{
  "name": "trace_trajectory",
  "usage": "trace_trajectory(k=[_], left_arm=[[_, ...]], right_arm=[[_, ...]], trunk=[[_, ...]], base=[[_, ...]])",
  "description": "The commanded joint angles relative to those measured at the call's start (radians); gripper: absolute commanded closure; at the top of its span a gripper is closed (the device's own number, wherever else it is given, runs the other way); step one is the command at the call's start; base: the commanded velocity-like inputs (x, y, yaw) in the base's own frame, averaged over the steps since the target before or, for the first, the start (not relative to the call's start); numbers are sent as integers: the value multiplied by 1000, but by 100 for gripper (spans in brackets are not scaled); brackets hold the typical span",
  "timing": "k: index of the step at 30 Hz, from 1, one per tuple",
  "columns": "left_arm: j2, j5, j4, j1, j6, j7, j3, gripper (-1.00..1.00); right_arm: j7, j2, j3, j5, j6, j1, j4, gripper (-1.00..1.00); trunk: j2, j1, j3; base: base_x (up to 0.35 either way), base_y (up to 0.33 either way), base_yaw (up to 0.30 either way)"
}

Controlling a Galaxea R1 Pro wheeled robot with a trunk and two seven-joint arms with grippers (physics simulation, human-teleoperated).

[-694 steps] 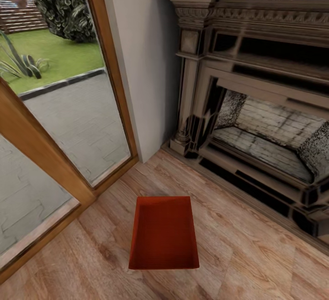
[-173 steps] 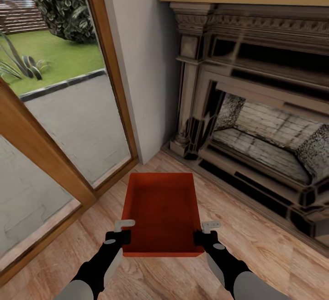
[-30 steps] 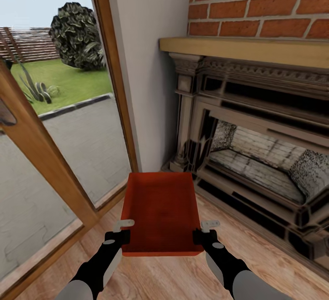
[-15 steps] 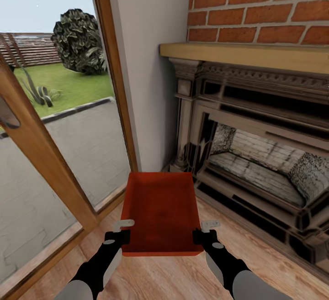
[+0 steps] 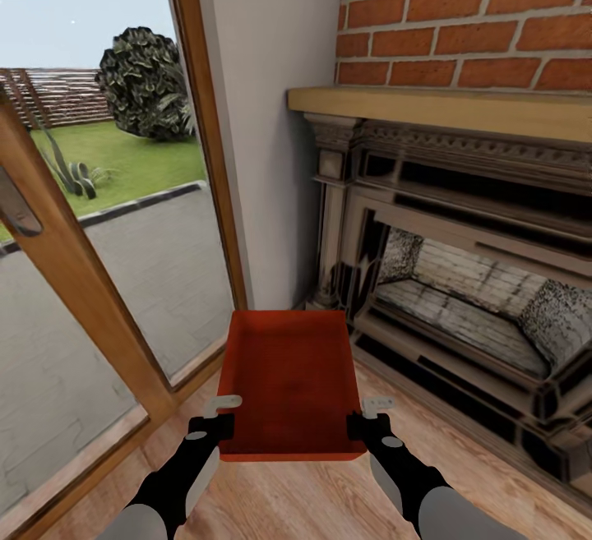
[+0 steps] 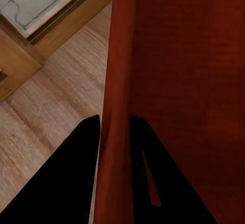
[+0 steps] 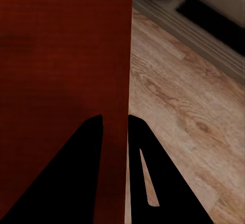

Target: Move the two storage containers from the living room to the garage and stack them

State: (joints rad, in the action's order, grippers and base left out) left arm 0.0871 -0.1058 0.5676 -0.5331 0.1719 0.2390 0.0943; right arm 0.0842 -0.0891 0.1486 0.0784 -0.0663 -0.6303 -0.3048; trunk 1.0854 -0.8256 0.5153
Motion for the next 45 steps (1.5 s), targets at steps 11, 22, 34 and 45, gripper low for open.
trace_trajectory(k=[11,22,34,45], left_arm=[[-1,18,22,-1,-25,17,-5,100],[-1,18,21,-1,-25,17,-4,100],[-1,18,22,-1,-25,17,-4,100],[-1,18,23,-1,-25,17,-4,100]], right_arm=[[93,2,-3,12,-4,0,4,100],[93,1,-3,13,-4,0,4,100],[93,2,-3,13,-4,0,4,100],[93,2,-3,12,-3,0,4,100]], trunk=[[1,0,-16],[1,0,-34],[1,0,-53],[1,0,-70]], base=[[0,0,0],[0,0,0],[0,0,0],[0,0,0]])
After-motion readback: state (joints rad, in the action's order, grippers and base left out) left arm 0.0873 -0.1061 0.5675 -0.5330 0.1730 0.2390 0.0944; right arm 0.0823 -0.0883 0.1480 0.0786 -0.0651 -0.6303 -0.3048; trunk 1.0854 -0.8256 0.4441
